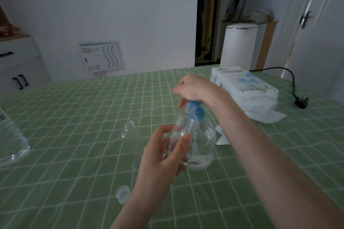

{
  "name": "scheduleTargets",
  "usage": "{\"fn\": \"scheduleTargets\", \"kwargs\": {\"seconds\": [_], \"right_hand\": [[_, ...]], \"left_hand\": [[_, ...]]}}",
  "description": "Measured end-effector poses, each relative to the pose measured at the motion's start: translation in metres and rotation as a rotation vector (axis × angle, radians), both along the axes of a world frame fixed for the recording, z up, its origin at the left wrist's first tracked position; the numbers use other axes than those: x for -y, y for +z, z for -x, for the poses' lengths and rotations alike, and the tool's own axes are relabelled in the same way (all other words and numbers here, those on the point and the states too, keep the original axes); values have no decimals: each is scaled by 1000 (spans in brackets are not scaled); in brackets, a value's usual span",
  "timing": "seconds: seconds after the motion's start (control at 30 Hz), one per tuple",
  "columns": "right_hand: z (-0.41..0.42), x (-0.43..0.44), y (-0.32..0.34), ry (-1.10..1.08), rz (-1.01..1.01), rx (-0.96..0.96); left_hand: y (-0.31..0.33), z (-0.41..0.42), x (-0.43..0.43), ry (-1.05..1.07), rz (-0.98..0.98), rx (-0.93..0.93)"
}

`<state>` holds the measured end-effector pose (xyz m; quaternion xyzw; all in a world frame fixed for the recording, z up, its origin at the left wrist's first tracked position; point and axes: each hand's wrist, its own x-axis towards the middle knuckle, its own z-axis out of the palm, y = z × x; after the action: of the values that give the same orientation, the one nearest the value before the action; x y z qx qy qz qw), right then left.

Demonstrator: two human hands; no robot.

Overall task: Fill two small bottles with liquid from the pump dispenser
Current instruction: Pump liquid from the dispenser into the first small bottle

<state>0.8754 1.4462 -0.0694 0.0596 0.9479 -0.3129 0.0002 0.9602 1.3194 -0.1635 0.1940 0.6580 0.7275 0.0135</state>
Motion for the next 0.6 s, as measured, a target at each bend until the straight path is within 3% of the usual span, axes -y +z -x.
{"fn": "scheduleTargets", "kwargs": {"seconds": [0.37, 0.6], "right_hand": [[1, 2, -12, -15, 36, 67], [0, -1, -4, -25, 7, 14]], "left_hand": [[-4, -1, 1, 14, 15, 22], [-2, -2, -1, -7, 4, 17]]}}
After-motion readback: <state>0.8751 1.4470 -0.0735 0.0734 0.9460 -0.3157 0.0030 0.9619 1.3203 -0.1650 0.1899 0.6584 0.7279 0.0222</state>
